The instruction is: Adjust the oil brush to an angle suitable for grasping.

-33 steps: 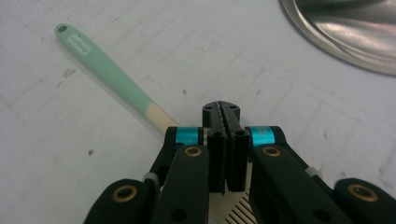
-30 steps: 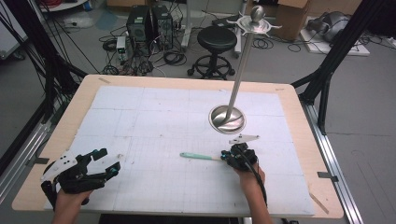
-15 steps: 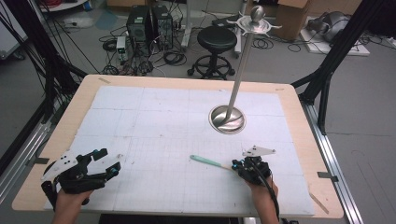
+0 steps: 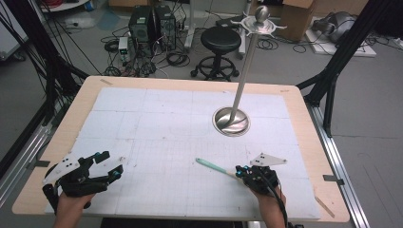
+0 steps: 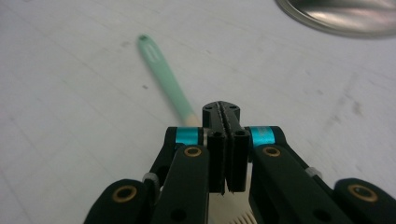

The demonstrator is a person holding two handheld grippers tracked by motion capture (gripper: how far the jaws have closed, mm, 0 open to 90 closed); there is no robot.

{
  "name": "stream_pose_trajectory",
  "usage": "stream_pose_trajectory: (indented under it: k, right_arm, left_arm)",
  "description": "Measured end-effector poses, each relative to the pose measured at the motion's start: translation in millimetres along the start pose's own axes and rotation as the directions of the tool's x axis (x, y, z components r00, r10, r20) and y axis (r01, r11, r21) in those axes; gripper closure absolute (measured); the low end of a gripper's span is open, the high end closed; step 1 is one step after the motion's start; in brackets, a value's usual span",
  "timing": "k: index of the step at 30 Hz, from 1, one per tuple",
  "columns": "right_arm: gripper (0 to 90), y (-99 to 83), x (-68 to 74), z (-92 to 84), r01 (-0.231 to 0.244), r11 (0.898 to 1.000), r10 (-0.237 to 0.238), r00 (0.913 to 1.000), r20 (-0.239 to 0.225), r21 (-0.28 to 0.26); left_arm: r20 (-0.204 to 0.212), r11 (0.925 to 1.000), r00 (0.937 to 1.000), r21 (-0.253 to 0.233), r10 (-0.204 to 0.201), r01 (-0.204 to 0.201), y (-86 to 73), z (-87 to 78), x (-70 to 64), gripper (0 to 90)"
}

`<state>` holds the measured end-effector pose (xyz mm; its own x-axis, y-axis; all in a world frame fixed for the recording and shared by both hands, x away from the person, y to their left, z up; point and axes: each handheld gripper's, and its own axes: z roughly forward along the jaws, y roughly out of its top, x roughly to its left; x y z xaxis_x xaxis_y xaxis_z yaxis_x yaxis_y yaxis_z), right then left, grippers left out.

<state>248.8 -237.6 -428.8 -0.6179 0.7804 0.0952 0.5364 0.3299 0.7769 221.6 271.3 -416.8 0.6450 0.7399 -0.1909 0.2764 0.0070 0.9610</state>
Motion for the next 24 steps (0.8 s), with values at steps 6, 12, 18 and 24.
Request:
stream_pose_trajectory:
  k: [6,12,18,24]
  right_arm:
    - [89.0,16.3,28.8,32.2,0.11,0.994,-0.106,0.9849,-0.137,0.023]
    - [89.5,29.2,40.9,66.3,0.147,0.985,-0.134,0.9818,-0.135,0.091]
    - [89.6,30.7,31.4,66.6,0.123,0.988,-0.113,0.9888,-0.097,0.097]
    - [89.5,31.1,17.6,64.6,0.076,0.993,-0.072,0.9966,-0.041,0.09]
  left_arm:
    - [-0.001,1.0,1.0,0.005,0.003,-0.003,-0.3,0.2,0.2,20.9]
    - [0.001,1.0,1.0,0.001,-0.002,0.002,-0.4,-0.5,0.4,20.9]
    - [0.004,1.0,1.0,0.004,0.002,-0.002,-0.4,0.1,0.2,20.9]
    - [0.006,1.0,1.0,0.003,-0.003,0.003,-0.6,0.4,-0.5,20.9]
